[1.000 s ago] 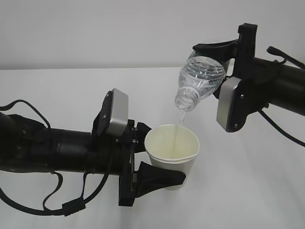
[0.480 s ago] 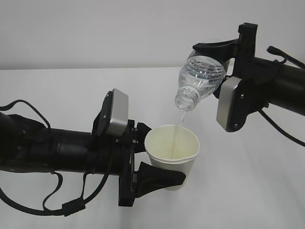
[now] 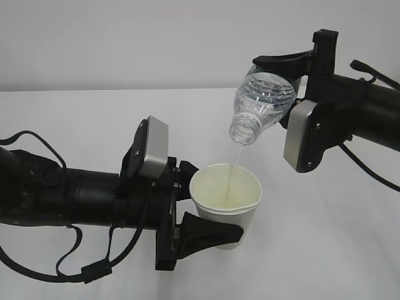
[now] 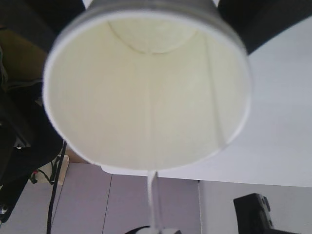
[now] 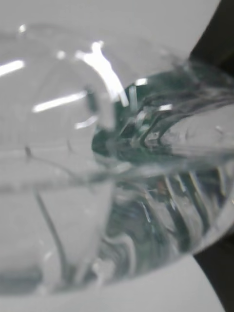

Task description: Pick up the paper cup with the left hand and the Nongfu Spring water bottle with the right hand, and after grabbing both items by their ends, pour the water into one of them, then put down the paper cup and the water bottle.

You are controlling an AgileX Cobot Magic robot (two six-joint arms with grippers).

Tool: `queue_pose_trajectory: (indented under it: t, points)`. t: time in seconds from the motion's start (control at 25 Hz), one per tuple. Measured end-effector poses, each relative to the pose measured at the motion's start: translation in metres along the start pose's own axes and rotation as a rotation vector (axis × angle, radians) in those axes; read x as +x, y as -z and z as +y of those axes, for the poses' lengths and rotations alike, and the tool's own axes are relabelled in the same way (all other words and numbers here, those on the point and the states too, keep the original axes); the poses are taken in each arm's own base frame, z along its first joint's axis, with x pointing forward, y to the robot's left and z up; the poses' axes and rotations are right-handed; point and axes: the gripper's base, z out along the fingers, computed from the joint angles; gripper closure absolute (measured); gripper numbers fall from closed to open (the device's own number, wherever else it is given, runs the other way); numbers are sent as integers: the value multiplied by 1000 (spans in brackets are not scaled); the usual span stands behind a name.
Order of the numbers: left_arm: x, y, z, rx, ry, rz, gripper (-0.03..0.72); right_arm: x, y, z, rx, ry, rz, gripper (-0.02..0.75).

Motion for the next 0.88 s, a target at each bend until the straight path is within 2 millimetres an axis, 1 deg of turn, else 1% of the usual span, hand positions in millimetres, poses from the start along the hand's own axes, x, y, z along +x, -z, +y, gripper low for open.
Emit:
queue_pose_trajectory:
  t: [0.88]
  points:
    - [-1, 0, -1, 8, -1, -11, 176, -1, 0, -2, 24, 3, -10, 322]
